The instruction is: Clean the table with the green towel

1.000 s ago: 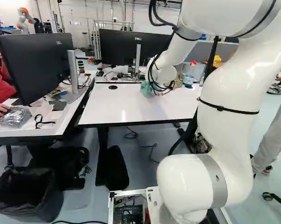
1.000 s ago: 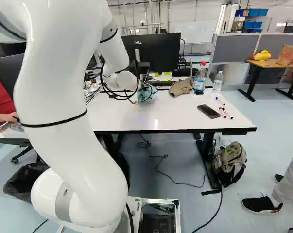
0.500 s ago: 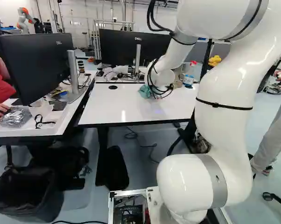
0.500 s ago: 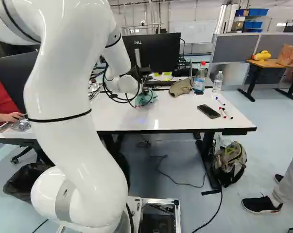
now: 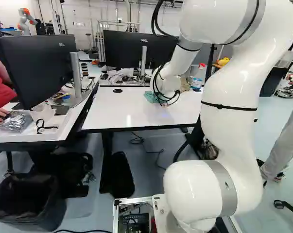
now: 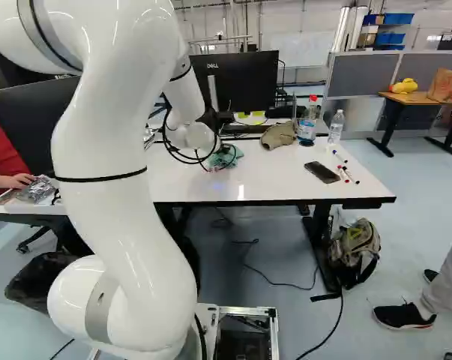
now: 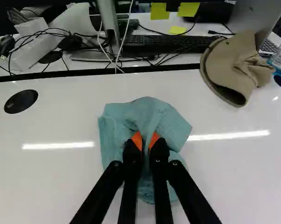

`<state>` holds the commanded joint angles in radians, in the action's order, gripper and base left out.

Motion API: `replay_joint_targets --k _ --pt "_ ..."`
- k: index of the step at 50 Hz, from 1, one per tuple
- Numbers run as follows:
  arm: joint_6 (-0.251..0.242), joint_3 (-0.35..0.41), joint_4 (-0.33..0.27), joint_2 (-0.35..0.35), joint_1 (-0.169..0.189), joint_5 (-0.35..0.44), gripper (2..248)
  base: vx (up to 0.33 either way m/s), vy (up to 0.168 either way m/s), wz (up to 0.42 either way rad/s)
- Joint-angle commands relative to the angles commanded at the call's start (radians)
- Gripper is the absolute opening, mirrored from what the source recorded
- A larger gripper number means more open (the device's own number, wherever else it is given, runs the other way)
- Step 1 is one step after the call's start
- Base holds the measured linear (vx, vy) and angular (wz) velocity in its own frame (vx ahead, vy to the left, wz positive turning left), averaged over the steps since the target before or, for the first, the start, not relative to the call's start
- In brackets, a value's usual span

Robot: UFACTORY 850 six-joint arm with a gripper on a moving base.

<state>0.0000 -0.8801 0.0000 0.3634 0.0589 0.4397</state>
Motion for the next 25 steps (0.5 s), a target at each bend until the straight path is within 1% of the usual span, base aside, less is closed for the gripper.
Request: replay_joint_targets --k 5,25 --pt "0.000 -0.003 0.000 0.013 0.000 0.000 37 0.000 0.000 0.000" --pt "0.000 -0.003 0.000 0.013 0.000 -0.006 37 0.000 0.000 0.000"
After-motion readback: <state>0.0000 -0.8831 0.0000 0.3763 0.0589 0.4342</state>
